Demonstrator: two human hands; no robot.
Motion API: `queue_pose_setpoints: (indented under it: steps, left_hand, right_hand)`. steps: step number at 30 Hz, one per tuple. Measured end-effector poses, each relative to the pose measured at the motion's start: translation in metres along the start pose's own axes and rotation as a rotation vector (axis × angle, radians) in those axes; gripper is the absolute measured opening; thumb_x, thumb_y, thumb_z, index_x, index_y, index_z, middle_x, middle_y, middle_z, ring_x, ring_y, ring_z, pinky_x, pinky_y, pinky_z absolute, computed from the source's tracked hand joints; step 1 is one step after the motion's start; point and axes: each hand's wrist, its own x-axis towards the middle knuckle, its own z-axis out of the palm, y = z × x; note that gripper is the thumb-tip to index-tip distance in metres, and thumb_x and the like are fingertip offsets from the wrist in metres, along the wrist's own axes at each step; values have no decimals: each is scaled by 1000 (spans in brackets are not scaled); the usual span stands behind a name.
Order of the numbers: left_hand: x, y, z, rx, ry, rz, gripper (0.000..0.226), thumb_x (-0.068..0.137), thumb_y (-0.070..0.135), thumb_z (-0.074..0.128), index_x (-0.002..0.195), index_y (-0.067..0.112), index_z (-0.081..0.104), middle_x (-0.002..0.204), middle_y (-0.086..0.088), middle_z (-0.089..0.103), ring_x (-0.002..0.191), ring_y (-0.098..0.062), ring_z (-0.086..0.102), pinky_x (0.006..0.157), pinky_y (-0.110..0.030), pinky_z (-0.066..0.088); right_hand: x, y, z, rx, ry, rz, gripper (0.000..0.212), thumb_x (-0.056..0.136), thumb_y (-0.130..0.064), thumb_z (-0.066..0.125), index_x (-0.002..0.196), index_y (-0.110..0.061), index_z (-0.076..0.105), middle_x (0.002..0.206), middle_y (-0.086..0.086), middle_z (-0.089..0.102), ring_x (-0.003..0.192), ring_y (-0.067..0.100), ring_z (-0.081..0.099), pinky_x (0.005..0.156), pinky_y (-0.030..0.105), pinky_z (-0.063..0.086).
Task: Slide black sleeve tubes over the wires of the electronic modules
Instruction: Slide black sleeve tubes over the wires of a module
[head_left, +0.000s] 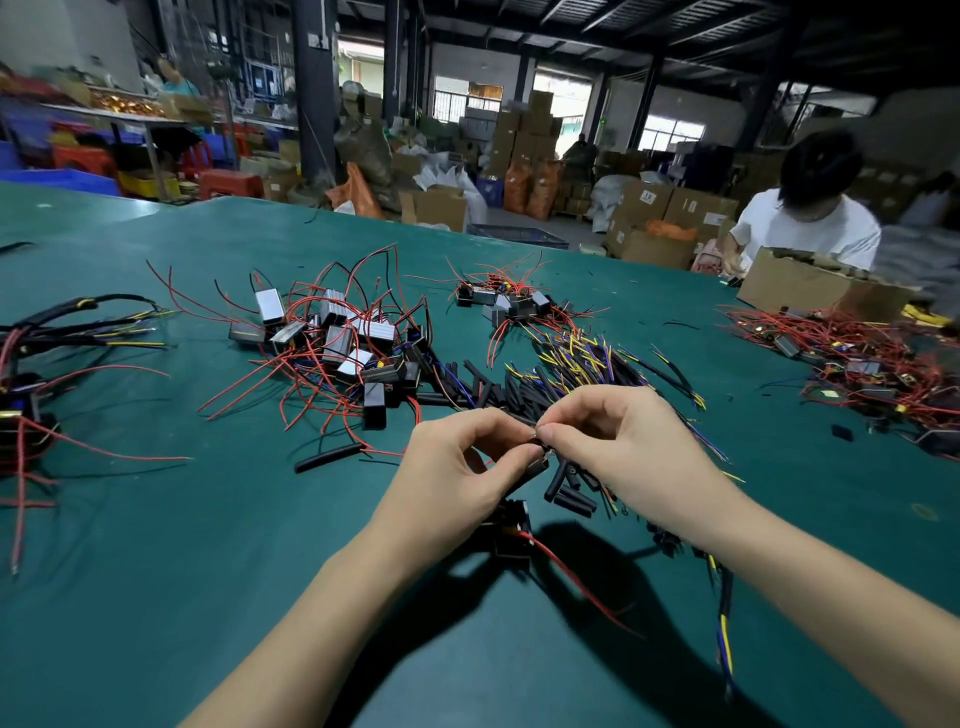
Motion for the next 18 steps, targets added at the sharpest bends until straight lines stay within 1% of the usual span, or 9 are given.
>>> queue_pose_setpoints:
  steps: [3, 5, 7, 9, 13, 15, 18]
  left_hand:
    - [1, 0, -2, 2, 3, -3, 7, 81, 12, 73, 79, 18, 73, 69, 8, 70, 62, 4, 56, 57, -25, 45]
    - [2, 0, -3, 12, 5, -3, 6, 81, 13, 73, 78, 19, 72, 68, 8, 69, 61, 4, 56, 53, -18, 42]
    - [2, -1, -5, 31, -7, 3, 8, 81, 12, 73, 76, 19, 71, 65, 10, 67, 59, 6, 54, 52, -9, 36]
    - [3, -1, -7, 56, -38, 7, 9, 81, 10, 73, 76, 18, 70, 65, 12, 66, 55, 8, 52, 53, -4, 34]
    - [5, -3, -12, 87, -114, -6, 9, 82, 6, 71, 75, 12, 69, 68, 4, 66, 46, 10, 48, 51, -2, 33]
    - [4, -4, -14, 101, -145, -20, 9, 82, 4, 69, 74, 9, 68, 68, 2, 67, 49, 9, 50, 53, -3, 34]
    - [5, -6, -16, 126, -159, -38, 14, 82, 5, 69, 72, 15, 65, 68, 6, 66, 59, 3, 55, 60, -7, 40]
  right_hand:
    - [-3, 0, 2, -115, 25, -81, 15, 87, -11, 64, 74, -19, 66, 60, -10, 59, 51, 0, 46, 53, 11, 35]
    - [-4, 1, 3, -147, 28, -113, 16, 89, -12, 61, 75, -19, 63, 61, -11, 56, 53, 2, 45, 53, 13, 34]
    - [-6, 4, 4, -156, 40, -125, 15, 90, -12, 59, 77, -18, 62, 61, -11, 54, 52, 3, 43, 52, 15, 34]
    - [-9, 6, 7, -152, 55, -133, 15, 91, -11, 58, 78, -17, 61, 60, -11, 52, 51, 3, 43, 52, 14, 34]
    - [-13, 10, 12, -162, 71, -140, 15, 92, -10, 57, 78, -16, 60, 62, -11, 51, 50, 4, 43, 51, 13, 32]
    - [-15, 12, 16, -189, 77, -145, 16, 92, -10, 57, 78, -17, 60, 65, -9, 53, 51, 4, 44, 52, 14, 32]
    - [-15, 14, 20, -197, 95, -152, 15, 92, -10, 57, 79, -16, 60, 67, -9, 53, 51, 2, 46, 51, 11, 32]
